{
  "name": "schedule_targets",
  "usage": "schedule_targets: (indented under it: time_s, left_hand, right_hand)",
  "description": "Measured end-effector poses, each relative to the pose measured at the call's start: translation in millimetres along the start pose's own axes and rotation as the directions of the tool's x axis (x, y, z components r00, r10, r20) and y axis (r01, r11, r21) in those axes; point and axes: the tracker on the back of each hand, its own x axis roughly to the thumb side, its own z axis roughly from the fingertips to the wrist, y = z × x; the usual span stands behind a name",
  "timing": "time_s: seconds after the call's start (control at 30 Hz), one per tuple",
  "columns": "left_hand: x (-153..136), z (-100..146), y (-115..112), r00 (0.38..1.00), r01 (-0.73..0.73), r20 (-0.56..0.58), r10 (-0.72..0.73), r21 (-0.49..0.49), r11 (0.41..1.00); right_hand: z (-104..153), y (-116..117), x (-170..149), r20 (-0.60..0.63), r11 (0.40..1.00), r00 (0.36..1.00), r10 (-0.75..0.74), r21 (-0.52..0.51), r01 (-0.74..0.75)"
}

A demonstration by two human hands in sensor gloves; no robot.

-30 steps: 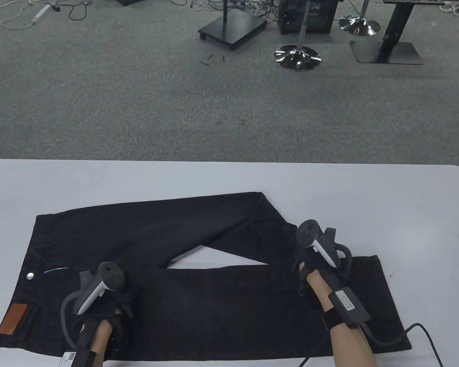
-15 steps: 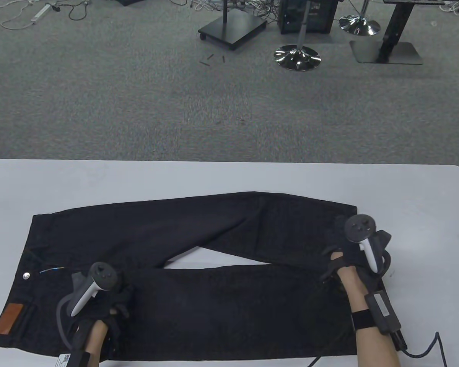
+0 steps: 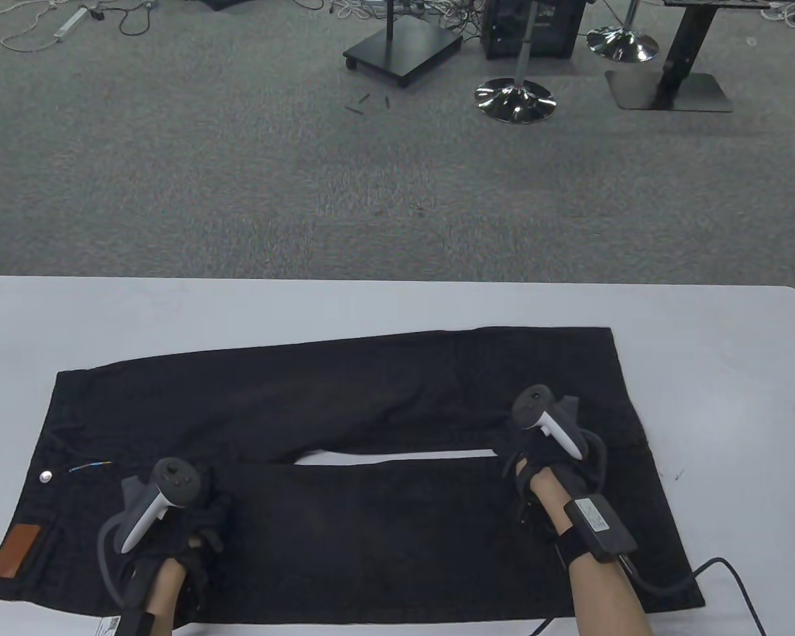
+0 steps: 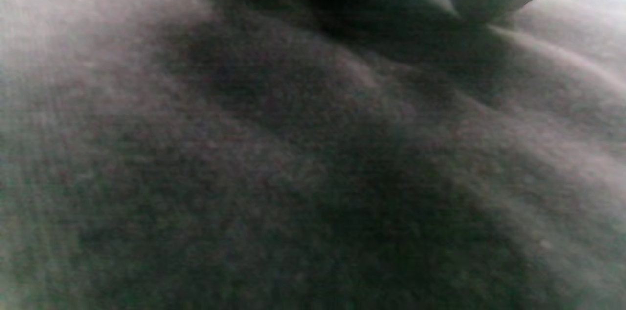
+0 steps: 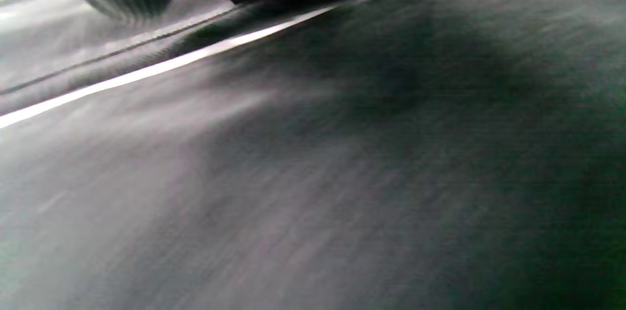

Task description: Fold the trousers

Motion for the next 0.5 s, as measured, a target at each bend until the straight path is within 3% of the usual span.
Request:
schedule_targets:
  time_s: [0.07,0.13,0.2,0.3,0.4,0.5]
  left_hand:
    - [1.7,0.4,-0.4,1.000,-0.012,0.024,0.013,-0.006,1.000]
    - [4.8,2.3,-0.4,1.000,-0.008,0.030,0.009,-0.012,1.000]
    - [10.5,8.4,1.7,0.999,0.007,0.045,-0.007,-0.005,1.000]
    - [22.4,18.6,1.7,0.997,-0.012,0.076,0.016,-0.044,0.999]
    - [35.7,24.0,-4.9,0.997,0.042,0.072,-0.034,-0.120,0.992]
    - [38.9,10.4,-13.6,0.995,0.098,0.042,-0.092,-0.168,0.981]
  right_hand:
    - [-4.5,-5.9,-13.1,-0.050,0.996,0.996,-0.068,0.060,0.071]
    - [-0.4,-6.8,-12.3,-0.054,0.998,0.998,-0.024,0.064,0.027]
    - [9.1,-1.2,-8.0,0.015,0.991,0.998,0.069,0.116,-0.070]
    - [21.3,12.4,0.5,0.113,0.968,0.989,0.092,0.223,-0.115]
    - [25.1,24.0,4.9,0.128,0.942,0.959,0.255,0.193,-0.276]
    - [20.7,23.5,1.4,0.119,0.976,0.981,0.153,0.135,-0.169]
